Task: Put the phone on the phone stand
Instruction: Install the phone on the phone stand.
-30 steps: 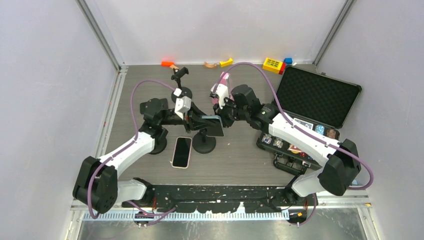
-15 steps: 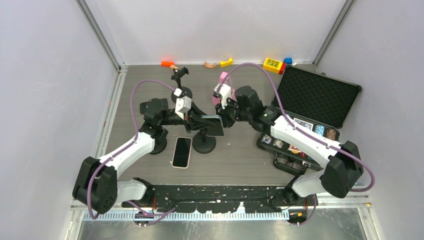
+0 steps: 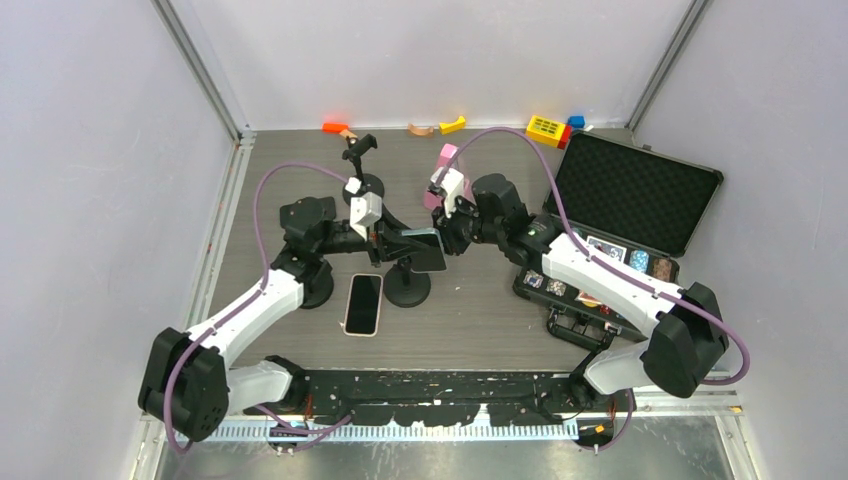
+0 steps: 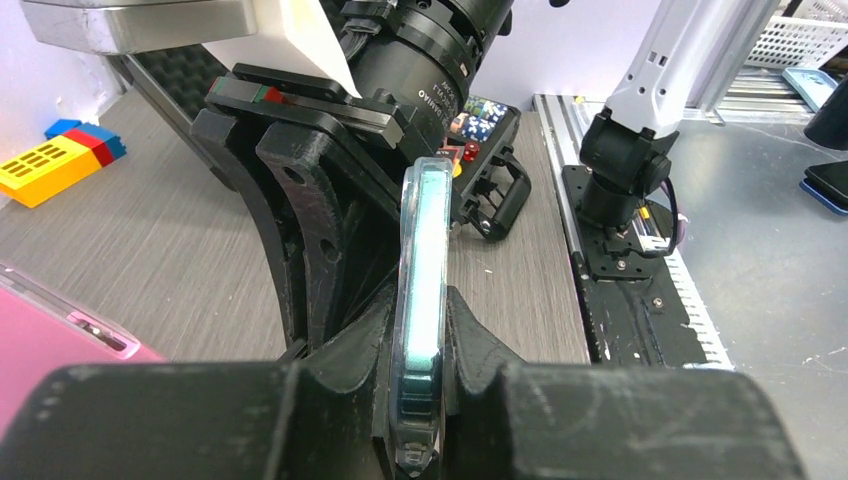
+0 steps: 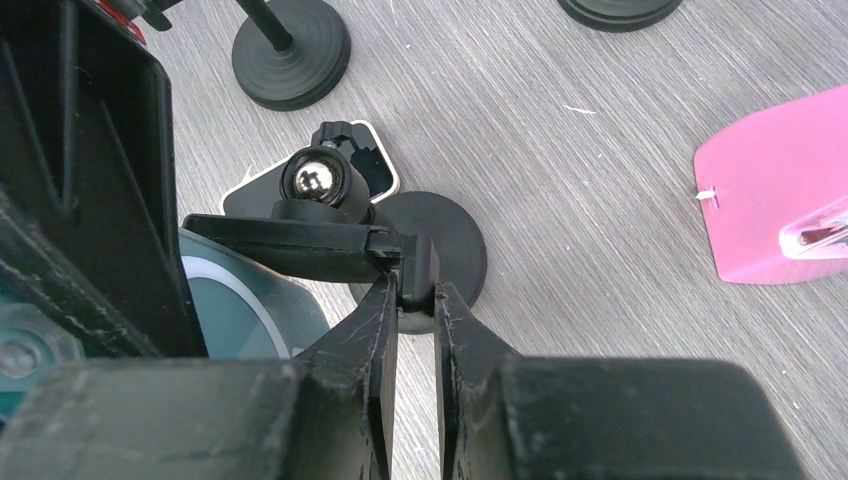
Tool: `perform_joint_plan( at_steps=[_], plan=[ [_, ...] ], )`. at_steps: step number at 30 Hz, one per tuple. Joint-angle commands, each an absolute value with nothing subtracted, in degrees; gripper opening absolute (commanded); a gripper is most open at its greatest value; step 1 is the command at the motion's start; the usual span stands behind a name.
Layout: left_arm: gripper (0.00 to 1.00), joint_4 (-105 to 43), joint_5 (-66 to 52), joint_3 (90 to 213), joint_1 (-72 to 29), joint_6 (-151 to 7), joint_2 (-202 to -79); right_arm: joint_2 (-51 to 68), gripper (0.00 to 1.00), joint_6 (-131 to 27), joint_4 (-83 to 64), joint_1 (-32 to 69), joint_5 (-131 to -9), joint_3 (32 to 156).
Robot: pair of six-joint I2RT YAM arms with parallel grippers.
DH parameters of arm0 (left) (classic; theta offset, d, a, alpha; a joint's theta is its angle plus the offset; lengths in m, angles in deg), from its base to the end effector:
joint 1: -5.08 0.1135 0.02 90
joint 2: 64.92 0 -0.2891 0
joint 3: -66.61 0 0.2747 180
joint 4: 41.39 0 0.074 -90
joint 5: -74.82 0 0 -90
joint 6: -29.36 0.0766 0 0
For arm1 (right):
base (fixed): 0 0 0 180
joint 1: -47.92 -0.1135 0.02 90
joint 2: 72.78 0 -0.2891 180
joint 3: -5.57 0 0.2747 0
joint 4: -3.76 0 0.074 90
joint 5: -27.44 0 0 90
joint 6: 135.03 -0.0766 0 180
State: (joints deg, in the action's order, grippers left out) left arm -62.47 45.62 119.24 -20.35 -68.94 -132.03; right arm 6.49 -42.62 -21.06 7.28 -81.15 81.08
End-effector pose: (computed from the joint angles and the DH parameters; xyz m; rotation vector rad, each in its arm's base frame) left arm 0.2279 -0.1824 0.3239 1.1013 1.2261 -1.2210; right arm 0.2641 0.2589 0.3094 -0.9679 1.8932 0.7389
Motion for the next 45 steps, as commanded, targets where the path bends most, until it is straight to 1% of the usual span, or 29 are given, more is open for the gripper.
perform_joint_plan(
  at_steps=[1,18,28,45],
  plan=[
    [0.0,-53.2,41.2,117.9,-18.3,-67.3,-130.5,4.3,0.0,-44.8,-20.7,11.3,-72.6,79.6],
    [0.0,-45.8,32.7,118.6,-18.2,-65.5,-130.0,2.7,0.0,-43.8,-19.6,12.3,-71.3,78.5],
    [0.0,-38.1,26.0,120.7,-18.2,-64.9,-129.9,1.9,0.0,-42.6,-18.9,12.6,-69.3,77.8],
    [0.0,-37.8,18.4,119.6,-18.1,-67.1,-130.1,1.4,0.0,-43.4,-18.2,13.2,-67.1,77.2]
  ],
)
